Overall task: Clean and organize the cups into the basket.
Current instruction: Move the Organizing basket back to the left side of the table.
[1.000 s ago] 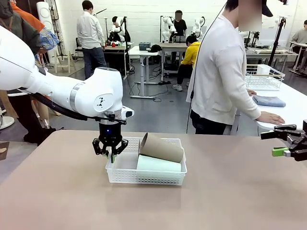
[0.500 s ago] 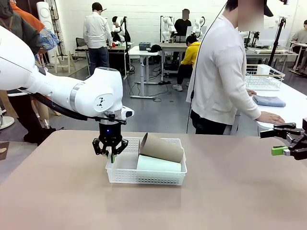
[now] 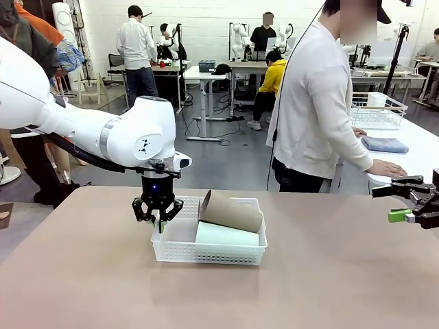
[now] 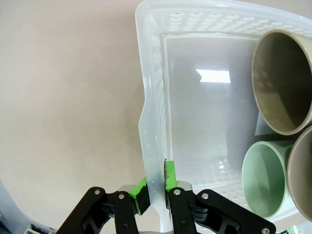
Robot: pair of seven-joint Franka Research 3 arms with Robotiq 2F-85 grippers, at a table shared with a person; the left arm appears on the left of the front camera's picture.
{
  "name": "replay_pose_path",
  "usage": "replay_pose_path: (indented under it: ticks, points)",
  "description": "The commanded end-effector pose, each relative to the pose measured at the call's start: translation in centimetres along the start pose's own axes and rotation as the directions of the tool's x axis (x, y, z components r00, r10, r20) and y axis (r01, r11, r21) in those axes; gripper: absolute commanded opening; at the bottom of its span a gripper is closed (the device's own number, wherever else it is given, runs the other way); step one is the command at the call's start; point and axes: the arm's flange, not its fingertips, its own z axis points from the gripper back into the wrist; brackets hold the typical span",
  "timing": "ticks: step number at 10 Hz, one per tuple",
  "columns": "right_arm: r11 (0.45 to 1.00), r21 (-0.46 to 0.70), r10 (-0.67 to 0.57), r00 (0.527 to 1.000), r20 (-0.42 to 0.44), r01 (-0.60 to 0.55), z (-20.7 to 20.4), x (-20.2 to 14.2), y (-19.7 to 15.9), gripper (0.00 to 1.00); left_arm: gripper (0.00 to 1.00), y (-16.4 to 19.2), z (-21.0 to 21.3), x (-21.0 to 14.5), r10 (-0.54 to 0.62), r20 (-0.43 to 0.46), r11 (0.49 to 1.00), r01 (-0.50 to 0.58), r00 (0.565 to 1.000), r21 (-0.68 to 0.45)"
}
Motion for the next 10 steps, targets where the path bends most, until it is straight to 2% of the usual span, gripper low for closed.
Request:
replay_pose_path:
  ticks: [1, 5, 6, 7, 8, 9, 10]
  points:
    - [1.000, -0.004, -0.006, 1.000, -0.001, 0.006, 0.0, 0.1, 0.1, 1.00, 0.00, 0.1, 0.1, 0.0, -0.009, 0.010, 1.000, 0.009, 1.000, 0.000]
    - [1.000, 0.000, 0.000, 1.000, 0.000, 0.000, 0.0, 0.0, 0.0, 1.00, 0.00, 0.1, 0.1, 0.0, -0.009, 0.010, 1.000, 0.009, 1.000, 0.000]
    - [0.971, 0.143, -0.213, 0.968, 0.136, 0.193, 2.3, -0.4, 1.0, 1.00, 0.00, 0.1, 0.1, 0.0, -0.009, 0.010, 1.000, 0.009, 1.000, 0.000]
    - [0.929, 0.104, -0.369, 0.892, 0.259, 0.355, 5.0, -0.6, 1.3, 1.00, 0.00, 0.1, 0.1, 0.0, -0.009, 0.010, 1.000, 0.009, 1.000, 0.000]
    - [0.840, 0.202, -0.543, 0.785, 0.299, 0.504, 7.4, -1.2, 1.9, 1.00, 0.00, 0.1, 0.1, 0.0, -0.009, 0.010, 1.000, 0.009, 1.000, 0.000]
    - [0.729, 0.191, -0.678, 0.654, 0.336, 0.657, 9.9, -2.4, 2.2, 1.00, 0.00, 0.1, 0.1, 0.0, -0.009, 0.010, 1.000, 0.009, 1.000, 0.000]
    - [0.616, 0.216, -0.776, 0.535, 0.334, 0.758, 11.9, -3.6, 2.7, 1.00, 0.00, 0.1, 0.1, 0.0, -0.009, 0.010, 1.000, 0.009, 1.000, 0.000]
